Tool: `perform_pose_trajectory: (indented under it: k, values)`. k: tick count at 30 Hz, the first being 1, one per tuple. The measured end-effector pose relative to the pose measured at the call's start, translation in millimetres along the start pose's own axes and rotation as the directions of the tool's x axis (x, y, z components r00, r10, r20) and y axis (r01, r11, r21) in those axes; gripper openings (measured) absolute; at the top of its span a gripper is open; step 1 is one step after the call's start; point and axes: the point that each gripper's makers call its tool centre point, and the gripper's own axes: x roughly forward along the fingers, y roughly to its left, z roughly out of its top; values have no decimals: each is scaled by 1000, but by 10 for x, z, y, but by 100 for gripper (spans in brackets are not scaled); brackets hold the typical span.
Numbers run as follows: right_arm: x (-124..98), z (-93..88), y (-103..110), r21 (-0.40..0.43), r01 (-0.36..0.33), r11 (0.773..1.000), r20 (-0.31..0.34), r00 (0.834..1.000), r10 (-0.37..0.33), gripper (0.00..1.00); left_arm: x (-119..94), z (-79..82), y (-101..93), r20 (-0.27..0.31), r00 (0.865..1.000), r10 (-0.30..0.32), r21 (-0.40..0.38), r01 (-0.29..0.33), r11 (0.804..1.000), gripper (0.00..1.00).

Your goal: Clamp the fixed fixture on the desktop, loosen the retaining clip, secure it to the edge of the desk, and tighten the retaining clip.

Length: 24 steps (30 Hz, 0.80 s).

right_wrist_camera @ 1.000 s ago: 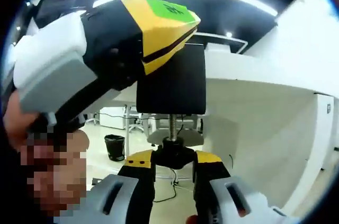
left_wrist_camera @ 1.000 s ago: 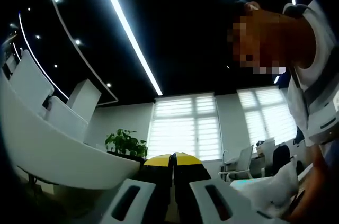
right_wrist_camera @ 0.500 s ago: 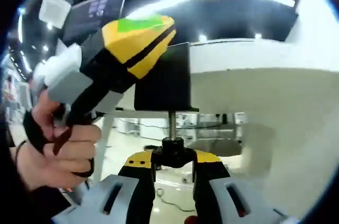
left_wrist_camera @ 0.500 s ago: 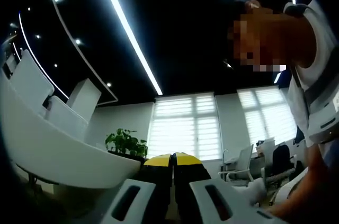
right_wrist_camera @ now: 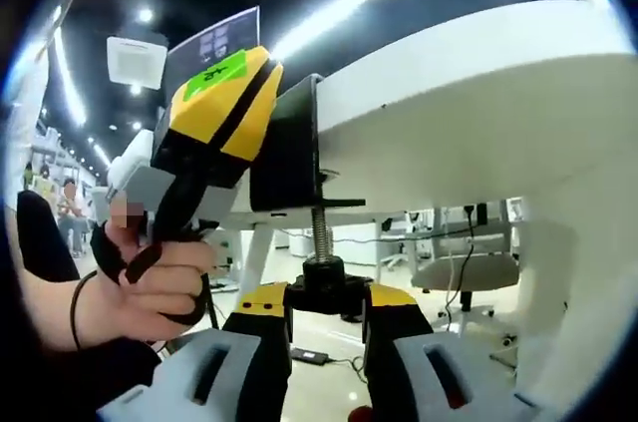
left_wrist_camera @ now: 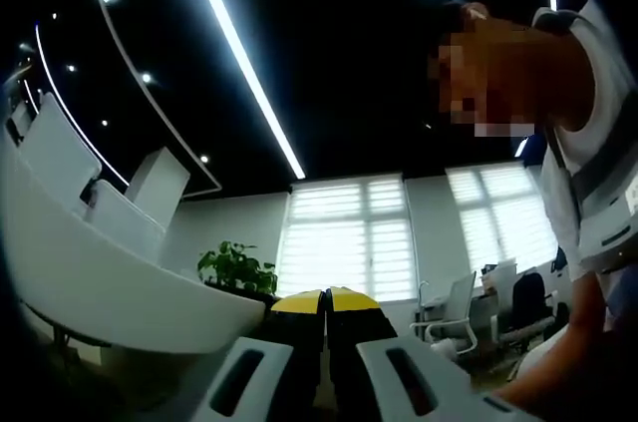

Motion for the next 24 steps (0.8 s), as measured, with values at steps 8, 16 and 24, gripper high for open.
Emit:
perform_pose_trajectory:
  k: [8,16,24]
  values:
    - [-191,166,-130,-118,384,916,42,923,-382,39,-3,9,11,6,1000,3,-12,-3,1000,2]
    - [-251,82,71,-158,518,840,14,852,-523,39,-6,12,12,1,1000,10,-6,-10,1000,2]
    - [-25,89,-54,-138,531,836,20,845,-534,39,-6,14,7,1,1000,6,-10,-6,1000,2]
